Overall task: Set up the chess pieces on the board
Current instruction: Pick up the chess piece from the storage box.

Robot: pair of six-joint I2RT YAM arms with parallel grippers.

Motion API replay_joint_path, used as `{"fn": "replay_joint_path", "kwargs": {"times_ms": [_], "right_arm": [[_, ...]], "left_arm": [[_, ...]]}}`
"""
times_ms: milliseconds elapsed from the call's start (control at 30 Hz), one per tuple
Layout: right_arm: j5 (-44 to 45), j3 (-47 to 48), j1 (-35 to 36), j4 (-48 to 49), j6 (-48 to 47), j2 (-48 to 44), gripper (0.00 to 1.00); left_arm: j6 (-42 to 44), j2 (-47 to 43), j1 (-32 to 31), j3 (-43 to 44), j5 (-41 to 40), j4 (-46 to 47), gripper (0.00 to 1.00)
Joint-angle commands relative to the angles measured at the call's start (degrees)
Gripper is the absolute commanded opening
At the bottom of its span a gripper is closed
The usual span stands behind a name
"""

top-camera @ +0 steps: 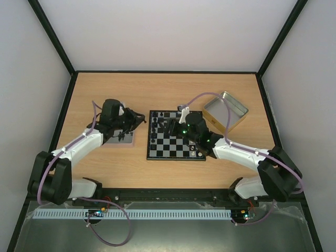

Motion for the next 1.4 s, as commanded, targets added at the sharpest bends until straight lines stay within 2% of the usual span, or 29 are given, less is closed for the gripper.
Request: {"fn": "replay_joint_path", "kwargs": {"times_ms": [0, 167, 433, 600, 800, 900, 1000, 1067, 1133, 1267, 1367], "right_arm": [[-3.9, 4.2, 2.1, 5.8, -3.4, 2.2, 0.63], [-4.2, 7.5, 3.3, 5.1, -3.9, 5.3, 0.59], [-3.1, 11.1, 4.0, 2.7, -3.3, 9.1, 0.47], [-0.6, 12.7, 4.1, 1.1, -1.7, 10.5, 0.32], [3.2, 13.0, 4.2, -0.6, 0.3, 10.2, 0.03], [3.9, 13.4, 4.2, -1.9, 1.3, 9.6, 0.02], [4.8, 15.3, 4.2, -7.1, 1.7, 8.5, 0.02], [6.0, 16.9, 4.2, -14.2, 1.6, 8.0, 0.02], [6.7, 19.3, 4.2, -22.7, 1.6, 8.3, 0.02], [5.6, 23.5, 4.3, -39.4, 0.6, 11.1, 0.02], [6.0, 25.5, 5.2, -48.2, -0.2, 12.8, 0.02]], "left_arm": [[-18.1, -1.8, -0.1, -3.5, 9.5, 15.4, 0.18], [-29.7, -2.6, -1.4, -7.1, 11.0, 23.3, 0.18], [-34.7, -3.1, -2.1, -7.3, 11.2, 25.9, 0.18], [-35.3, -3.2, -2.9, -7.7, 11.0, 25.7, 0.18], [-36.0, -3.6, -3.0, -8.6, 11.1, 26.1, 0.18], [-34.7, -3.8, -3.1, -8.2, 11.2, 25.1, 0.24], [-27.7, -4.8, -3.1, -6.0, 8.7, 18.1, 0.39], [-19.4, -6.6, -2.7, -3.6, 4.3, 7.3, 0.52], [-8.8, -8.4, -1.6, -2.2, -1.6, -2.4, 0.6], [5.8, -13.3, 0.8, -2.2, -11.7, -10.8, 0.64], [16.9, -16.6, 1.5, -0.5, -18.0, -15.4, 0.65]]}}
